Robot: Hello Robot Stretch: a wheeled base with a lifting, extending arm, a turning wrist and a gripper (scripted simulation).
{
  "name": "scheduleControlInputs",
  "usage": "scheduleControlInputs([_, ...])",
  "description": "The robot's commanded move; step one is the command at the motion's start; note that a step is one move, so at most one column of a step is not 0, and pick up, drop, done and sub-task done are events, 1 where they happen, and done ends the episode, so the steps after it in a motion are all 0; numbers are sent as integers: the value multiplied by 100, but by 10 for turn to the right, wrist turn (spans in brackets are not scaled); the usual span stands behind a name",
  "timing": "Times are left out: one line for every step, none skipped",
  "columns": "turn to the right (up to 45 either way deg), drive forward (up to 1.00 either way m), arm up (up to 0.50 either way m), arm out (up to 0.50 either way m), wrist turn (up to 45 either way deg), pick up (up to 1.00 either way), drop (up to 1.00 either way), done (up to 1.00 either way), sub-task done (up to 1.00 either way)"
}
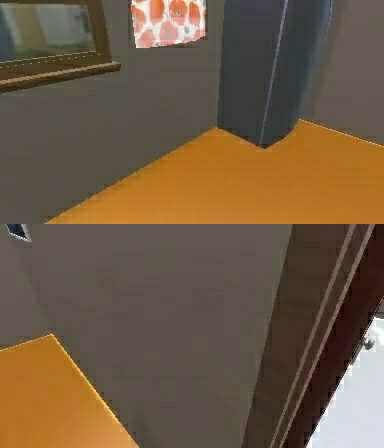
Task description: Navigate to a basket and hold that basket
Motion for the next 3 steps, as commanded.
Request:
scheduleControlInputs([-420,0,0,0,0,0,0,0,0])
scheduleControlInputs([0,10,0,0,0,0,0,0,0])
scheduleControlInputs([-450,0,0,0,0,0,0,0,0])
